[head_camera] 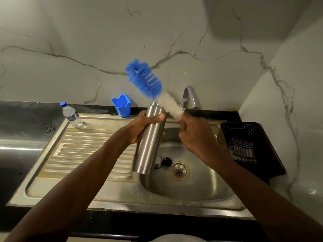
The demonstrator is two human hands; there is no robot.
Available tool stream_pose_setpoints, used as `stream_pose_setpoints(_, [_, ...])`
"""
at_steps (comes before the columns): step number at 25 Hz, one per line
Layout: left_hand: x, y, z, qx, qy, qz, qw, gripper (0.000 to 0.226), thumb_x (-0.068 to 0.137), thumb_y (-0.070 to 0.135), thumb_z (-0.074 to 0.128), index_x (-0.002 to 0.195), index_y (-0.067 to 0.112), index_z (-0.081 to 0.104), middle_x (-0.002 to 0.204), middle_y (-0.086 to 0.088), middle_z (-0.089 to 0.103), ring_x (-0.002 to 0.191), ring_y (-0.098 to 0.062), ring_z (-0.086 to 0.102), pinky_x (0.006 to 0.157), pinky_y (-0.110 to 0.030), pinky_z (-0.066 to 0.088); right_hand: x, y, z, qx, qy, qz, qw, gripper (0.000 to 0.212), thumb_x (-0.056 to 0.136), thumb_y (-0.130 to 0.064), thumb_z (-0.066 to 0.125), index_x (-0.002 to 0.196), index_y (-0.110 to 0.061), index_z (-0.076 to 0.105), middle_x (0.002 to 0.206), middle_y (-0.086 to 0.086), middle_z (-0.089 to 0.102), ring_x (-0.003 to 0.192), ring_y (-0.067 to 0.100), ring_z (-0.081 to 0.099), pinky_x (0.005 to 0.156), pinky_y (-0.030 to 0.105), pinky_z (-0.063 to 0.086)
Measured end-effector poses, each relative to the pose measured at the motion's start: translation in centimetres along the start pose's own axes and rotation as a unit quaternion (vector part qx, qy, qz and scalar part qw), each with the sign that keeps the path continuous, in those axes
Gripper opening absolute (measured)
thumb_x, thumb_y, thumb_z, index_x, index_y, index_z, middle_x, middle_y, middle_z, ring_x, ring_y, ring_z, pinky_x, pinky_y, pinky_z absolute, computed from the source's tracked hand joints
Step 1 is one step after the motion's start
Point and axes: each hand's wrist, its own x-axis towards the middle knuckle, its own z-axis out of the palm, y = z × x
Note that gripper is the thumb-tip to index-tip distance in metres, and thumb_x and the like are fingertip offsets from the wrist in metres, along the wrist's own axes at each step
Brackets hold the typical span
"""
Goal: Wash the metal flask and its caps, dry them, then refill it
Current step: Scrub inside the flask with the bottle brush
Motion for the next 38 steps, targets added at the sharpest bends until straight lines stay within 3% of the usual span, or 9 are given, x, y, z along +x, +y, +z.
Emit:
stream_pose_setpoints(5, [0.1,0.3,-1.1,0.073,0.046,0.017,0.996,0.068,0.046,0.031,0.096,0.106,0.008,0.071,0.093,-0.011,0.076,0.082,-0.027,0.074,0.073,-0.039,0.063,-3.3,2.2,-0.9,-0.039,-0.048,0.035,0.997,0.028,0.106,-0.028,0.049,0.121,-0.010,0.065,0.088,0.007,0.071,0.069,0.017,0.063,0.053,0.017,0.036])
stream_pose_setpoints(10, [0.8,-0.6,-1.5,-0.022,0.043,0.049,0.998,0.063,0.058,0.023,0.086,0.113,-0.002,0.070,0.109,-0.029,0.069,0.101,-0.039,0.066,0.086,-0.045,0.057,0.1,0.1,0.5,-0.012,0.017,-0.015,1.000,0.023,0.105,-0.028,0.050,0.116,-0.015,0.066,0.093,0.008,0.072,0.084,0.024,0.070,0.067,0.029,0.051])
stream_pose_setpoints(15, [0.0,0.9,-1.7,-0.138,-0.059,0.035,0.988,0.080,0.057,0.037,0.085,0.123,0.000,0.060,0.106,-0.021,0.067,0.089,-0.031,0.068,0.080,-0.042,0.059,-2.9,3.2,0.0,-0.077,-0.065,0.048,0.994,0.029,0.107,-0.031,0.044,0.118,-0.014,0.065,0.102,0.004,0.074,0.084,0.015,0.069,0.062,0.017,0.042])
stream_pose_setpoints(19, [0.3,1.5,-0.6,-0.082,-0.040,0.012,0.996,0.102,0.048,0.052,0.100,0.123,0.002,0.053,0.090,-0.014,0.067,0.077,-0.025,0.069,0.068,-0.040,0.062,-1.8,2.6,-0.2,-0.062,-0.036,0.067,0.995,0.032,0.109,-0.030,0.042,0.118,-0.011,0.066,0.098,0.006,0.073,0.071,0.011,0.058,0.052,0.010,0.024])
stream_pose_setpoints(23, [0.7,1.2,-0.3,-0.122,0.039,0.014,0.992,0.102,0.043,0.061,0.099,0.117,0.004,0.058,0.089,-0.018,0.066,0.073,-0.027,0.069,0.065,-0.038,0.062,-1.3,2.8,-1.0,0.053,-0.020,0.153,0.987,0.031,0.108,-0.032,0.041,0.109,-0.017,0.068,0.087,0.000,0.065,0.063,0.002,0.049,0.052,0.016,0.030])
stream_pose_setpoints(29, [1.6,0.2,1.4,-0.191,0.125,0.067,0.971,0.063,0.091,0.066,0.062,0.121,0.011,0.064,0.090,-0.011,0.074,0.076,-0.023,0.072,0.074,-0.039,0.061,-1.3,-0.9,-0.6,0.205,-0.020,0.094,0.974,0.047,0.109,-0.030,0.043,0.155,-0.041,0.037,0.099,-0.001,0.070,0.070,0.016,0.065,0.066,0.031,0.051])
stream_pose_setpoints(31, [1.7,0.2,2.4,-0.197,0.166,0.079,0.963,0.048,0.102,0.057,0.052,0.115,0.013,0.067,0.089,-0.007,0.076,0.076,-0.022,0.074,0.076,-0.039,0.059,-0.5,-1.8,0.1,0.195,-0.015,0.033,0.980,0.058,0.108,-0.023,0.046,0.154,-0.054,0.029,0.079,-0.012,0.065,0.060,0.007,0.060,0.061,0.025,0.048])
stream_pose_setpoints(33, [1.8,0.8,2.6,-0.210,0.201,0.083,0.953,0.058,0.093,0.065,0.062,0.116,0.012,0.068,0.096,-0.010,0.075,0.080,-0.024,0.074,0.080,-0.042,0.059,-0.6,-1.6,-0.1,0.178,0.000,0.028,0.984,0.060,0.106,-0.016,0.047,0.153,-0.050,0.032,0.062,-0.016,0.049,0.053,0.003,0.053,0.056,0.011,0.037])
stream_pose_setpoints(38, [2.8,1.4,0.8,-0.228,0.229,0.095,0.942,0.100,0.048,0.085,0.084,0.121,0.020,0.062,0.112,-0.004,0.071,0.102,-0.025,0.073,0.090,-0.047,0.059,-7.2,-0.3,-0.1,0.201,-0.092,0.065,0.973,0.048,0.106,-0.015,0.048,0.150,-0.035,0.050,0.071,-0.014,0.057,0.060,0.002,0.058,0.055,0.013,0.039])
